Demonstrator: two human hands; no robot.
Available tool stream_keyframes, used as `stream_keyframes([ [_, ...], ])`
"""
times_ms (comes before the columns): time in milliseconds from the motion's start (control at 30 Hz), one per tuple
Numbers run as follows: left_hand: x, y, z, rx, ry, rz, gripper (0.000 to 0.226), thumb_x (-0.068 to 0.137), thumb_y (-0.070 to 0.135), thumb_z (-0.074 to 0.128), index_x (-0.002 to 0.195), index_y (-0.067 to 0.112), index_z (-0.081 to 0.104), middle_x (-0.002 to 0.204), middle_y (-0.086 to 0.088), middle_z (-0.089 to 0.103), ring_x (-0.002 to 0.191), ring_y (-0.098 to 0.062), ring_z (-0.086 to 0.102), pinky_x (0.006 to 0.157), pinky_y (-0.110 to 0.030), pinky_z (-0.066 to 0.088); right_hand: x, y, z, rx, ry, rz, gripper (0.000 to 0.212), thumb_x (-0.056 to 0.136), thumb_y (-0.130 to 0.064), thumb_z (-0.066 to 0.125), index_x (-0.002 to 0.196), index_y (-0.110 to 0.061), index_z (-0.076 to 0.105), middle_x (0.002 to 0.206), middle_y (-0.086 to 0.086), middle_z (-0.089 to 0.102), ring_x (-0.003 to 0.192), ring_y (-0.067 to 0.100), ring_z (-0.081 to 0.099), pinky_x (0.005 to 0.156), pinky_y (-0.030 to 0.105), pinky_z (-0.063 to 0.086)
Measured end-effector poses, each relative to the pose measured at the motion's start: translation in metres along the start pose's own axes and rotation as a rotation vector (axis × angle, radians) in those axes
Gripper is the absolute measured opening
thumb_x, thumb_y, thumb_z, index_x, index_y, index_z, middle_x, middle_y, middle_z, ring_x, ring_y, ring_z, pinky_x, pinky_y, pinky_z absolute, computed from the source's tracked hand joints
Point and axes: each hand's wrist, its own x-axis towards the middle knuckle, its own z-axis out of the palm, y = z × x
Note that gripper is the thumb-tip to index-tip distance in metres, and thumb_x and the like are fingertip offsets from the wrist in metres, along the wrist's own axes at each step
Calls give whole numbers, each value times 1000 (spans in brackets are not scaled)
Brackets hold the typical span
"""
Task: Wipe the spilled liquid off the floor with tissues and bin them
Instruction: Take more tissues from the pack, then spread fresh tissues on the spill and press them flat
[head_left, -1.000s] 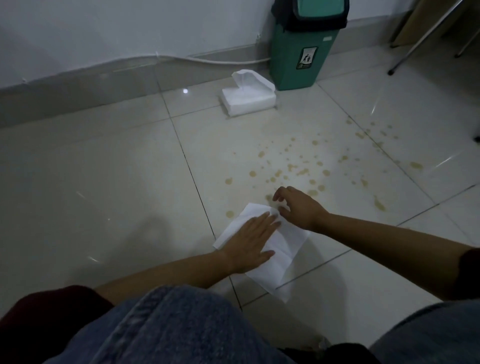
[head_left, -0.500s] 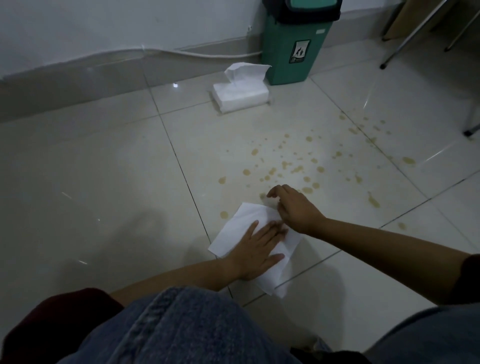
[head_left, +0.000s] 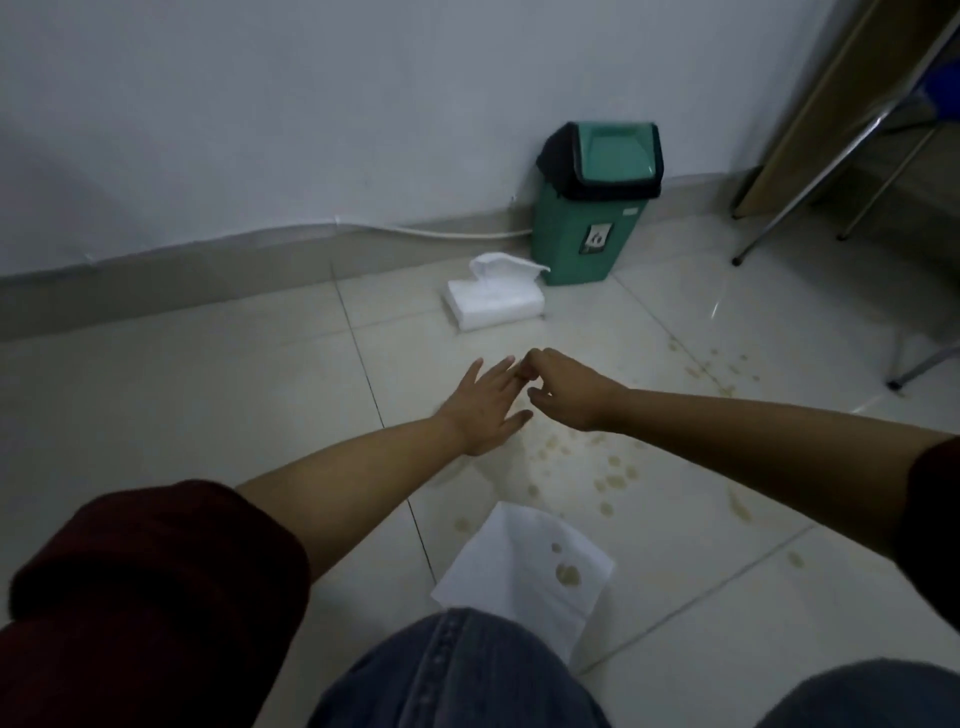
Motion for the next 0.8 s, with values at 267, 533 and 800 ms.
stream_keyframes([
  [267, 27, -33, -58, 129, 6, -105, 60, 101, 45, 21, 152, 16, 9, 161, -3, 4, 149, -19, 0, 120, -48, 4, 43, -20, -45, -82, 27, 24, 36, 93, -21, 52, 128, -13, 46, 128, 13, 53, 111, 26, 55, 95, 40, 46],
  [533, 64, -61, -48, 36, -59, -318, 57, 99, 43, 33, 147, 14, 26, 158, -10, 14, 147, -29, 9, 119, -47, 14, 90, 5, -28, -120, -13, 104, 36, 93, -25, 54, 127, -15, 48, 131, 10, 52, 113, 24, 55, 96, 36, 47],
  [800, 125, -75, -5, -96, -144, -443, 61, 98, 40, 38, 149, 14, 17, 159, -17, -6, 146, -40, 0, 117, -49, 16, 151, 51, -22, -66, 76, 155, 37, 92, -26, 55, 127, -14, 49, 133, 12, 47, 118, 28, 50, 101, 37, 42],
])
